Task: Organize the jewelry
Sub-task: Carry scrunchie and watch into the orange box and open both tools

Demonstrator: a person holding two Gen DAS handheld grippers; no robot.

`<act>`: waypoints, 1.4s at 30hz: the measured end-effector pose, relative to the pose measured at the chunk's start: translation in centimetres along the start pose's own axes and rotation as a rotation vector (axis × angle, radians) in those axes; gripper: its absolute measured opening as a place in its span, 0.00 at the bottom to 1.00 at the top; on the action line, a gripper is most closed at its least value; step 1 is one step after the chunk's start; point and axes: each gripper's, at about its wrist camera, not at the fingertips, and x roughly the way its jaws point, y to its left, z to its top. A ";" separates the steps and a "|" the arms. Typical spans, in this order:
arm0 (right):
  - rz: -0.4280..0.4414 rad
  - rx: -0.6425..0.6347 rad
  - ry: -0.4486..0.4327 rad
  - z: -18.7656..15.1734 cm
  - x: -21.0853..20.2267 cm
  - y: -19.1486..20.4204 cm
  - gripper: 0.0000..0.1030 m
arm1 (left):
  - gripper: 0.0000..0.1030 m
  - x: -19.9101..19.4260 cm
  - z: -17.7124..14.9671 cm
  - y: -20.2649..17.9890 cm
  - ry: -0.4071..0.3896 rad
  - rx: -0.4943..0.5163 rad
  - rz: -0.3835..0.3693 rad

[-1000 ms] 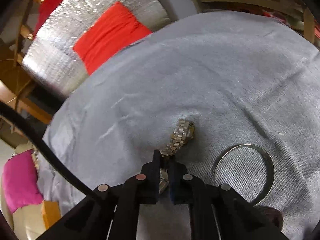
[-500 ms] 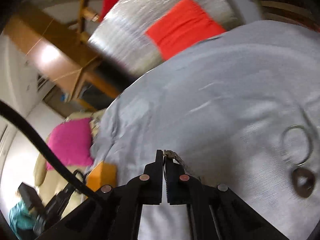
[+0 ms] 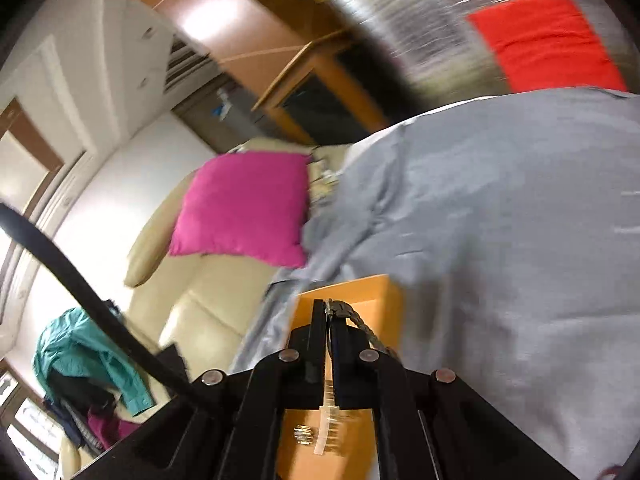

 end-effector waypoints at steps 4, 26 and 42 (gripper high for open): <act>0.036 -0.039 0.051 0.2 5.0 3.2 0.03 | 0.08 0.7 0.0 1.9 0.018 -0.027 0.017; -0.140 -0.040 0.331 -4.2 20.9 1.6 0.03 | 0.08 6.5 -0.3 6.9 0.157 -0.172 0.091; -0.241 -0.014 0.432 -4.5 23.3 -0.7 0.12 | 0.15 7.9 -0.8 8.3 0.235 -0.254 0.106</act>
